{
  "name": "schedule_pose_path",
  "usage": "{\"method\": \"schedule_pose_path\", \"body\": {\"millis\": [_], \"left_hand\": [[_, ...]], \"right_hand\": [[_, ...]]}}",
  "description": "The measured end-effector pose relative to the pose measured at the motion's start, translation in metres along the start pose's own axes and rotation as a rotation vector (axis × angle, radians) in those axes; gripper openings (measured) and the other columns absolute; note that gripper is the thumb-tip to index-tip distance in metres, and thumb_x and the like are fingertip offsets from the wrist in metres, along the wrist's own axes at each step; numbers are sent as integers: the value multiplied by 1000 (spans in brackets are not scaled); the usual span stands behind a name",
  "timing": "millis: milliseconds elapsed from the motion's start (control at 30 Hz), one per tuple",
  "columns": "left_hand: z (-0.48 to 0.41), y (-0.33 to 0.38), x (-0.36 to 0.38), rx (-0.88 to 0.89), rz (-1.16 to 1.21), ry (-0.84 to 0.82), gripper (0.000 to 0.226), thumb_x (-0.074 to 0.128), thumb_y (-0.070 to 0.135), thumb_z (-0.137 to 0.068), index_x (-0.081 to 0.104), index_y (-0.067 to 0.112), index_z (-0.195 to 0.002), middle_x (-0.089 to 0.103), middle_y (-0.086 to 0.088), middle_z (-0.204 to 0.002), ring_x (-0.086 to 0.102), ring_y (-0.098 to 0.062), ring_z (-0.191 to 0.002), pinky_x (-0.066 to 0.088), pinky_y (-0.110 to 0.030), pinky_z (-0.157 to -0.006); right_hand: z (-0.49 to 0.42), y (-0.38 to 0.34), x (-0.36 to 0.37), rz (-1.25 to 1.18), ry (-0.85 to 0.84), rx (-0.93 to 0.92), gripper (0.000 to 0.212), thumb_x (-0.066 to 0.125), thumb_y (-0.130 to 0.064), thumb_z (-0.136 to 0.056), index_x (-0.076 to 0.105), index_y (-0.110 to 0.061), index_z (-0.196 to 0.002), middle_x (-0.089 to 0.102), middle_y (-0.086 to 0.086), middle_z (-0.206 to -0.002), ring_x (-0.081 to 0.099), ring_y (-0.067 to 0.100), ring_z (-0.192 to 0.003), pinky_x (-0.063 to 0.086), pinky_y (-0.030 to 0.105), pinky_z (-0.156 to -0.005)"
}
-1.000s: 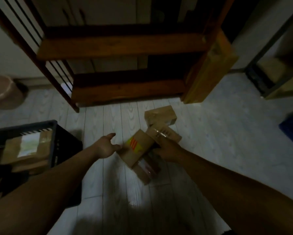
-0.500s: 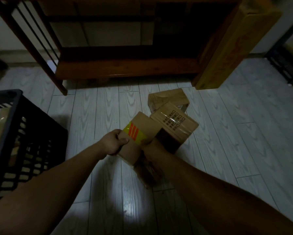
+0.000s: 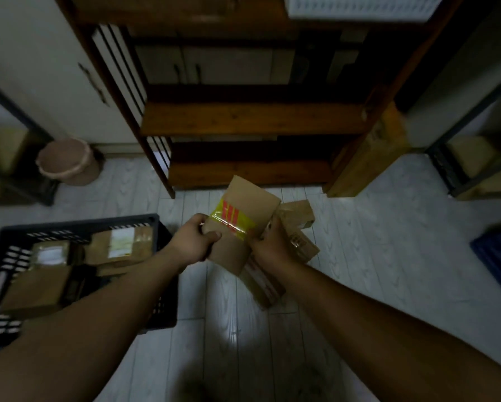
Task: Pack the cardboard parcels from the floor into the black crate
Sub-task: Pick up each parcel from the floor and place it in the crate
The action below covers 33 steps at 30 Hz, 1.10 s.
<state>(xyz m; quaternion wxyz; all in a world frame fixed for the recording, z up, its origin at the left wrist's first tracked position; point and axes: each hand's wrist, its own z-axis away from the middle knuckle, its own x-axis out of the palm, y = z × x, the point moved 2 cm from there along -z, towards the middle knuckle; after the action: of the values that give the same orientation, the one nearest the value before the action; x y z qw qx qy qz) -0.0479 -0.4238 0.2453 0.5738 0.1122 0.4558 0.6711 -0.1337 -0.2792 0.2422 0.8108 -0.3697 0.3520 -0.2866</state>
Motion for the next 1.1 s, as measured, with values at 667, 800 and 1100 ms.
{"method": "schedule_pose_path", "body": {"millis": [667,800,1100], "left_hand": [[269,120,-187,85,273,455,50,69,15,-80,45,17,-123,59,-7,-118,63,-23,-97,55,-36,-74],[297,103,-221,134,215,423,79,68,7,-80,28,33,-144,43,-3,-140,55,-20,-104,56,-39,-78],[321,23,-369,153,165,315,81,67,7,-80,26,33,-144,45,0,-137,50,-27,-120,49,-51,-96]], "right_hand": [[208,-224,-40,173,-105,-351,57,52,-33,-95,27,-28,-146,48,3,-137,51,25,-122,50,37,-93],[236,-240,-4,313,-136,-421,72,52,-34,-95,6,-36,-150,38,2,-142,45,25,-126,45,41,-99],[273,-293,146,437,-188,-432,78,54,-40,-93,2,-34,-152,35,4,-144,45,25,-125,44,39,-99]]}}
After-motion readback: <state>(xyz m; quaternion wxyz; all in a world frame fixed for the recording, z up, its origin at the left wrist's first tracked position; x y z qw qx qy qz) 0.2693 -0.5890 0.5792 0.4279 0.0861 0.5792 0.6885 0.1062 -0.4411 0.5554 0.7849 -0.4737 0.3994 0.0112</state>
